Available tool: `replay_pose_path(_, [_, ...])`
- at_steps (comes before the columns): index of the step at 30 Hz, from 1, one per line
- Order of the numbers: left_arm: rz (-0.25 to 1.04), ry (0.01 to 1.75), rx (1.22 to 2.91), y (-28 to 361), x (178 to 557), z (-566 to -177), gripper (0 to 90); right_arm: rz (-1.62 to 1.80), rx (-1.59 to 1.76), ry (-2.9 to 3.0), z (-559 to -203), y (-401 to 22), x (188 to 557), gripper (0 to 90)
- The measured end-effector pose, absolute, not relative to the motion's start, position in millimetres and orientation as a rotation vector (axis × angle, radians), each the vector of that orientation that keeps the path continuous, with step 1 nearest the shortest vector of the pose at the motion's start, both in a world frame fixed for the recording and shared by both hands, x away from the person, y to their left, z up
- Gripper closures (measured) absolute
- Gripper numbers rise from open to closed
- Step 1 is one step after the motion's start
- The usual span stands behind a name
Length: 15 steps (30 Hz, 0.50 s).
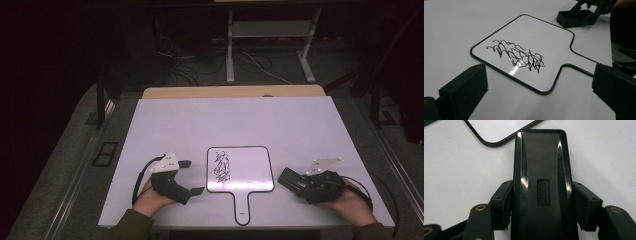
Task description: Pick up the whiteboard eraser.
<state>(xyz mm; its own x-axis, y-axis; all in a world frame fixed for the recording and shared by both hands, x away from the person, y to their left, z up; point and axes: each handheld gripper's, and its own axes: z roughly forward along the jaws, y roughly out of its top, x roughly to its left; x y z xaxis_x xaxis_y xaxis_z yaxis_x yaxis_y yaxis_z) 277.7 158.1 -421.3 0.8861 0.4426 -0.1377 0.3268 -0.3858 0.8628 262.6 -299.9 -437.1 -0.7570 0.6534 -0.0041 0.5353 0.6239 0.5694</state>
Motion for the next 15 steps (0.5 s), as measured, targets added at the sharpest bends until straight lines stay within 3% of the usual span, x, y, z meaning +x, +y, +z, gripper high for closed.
replay_pose_path(15, [0.136, 0.564, 1.996, 157.9, 277.1, -421.2, 0.0, 0.793, 0.933, 2.656, -436.8, -298.4, 263.6, 38.0])
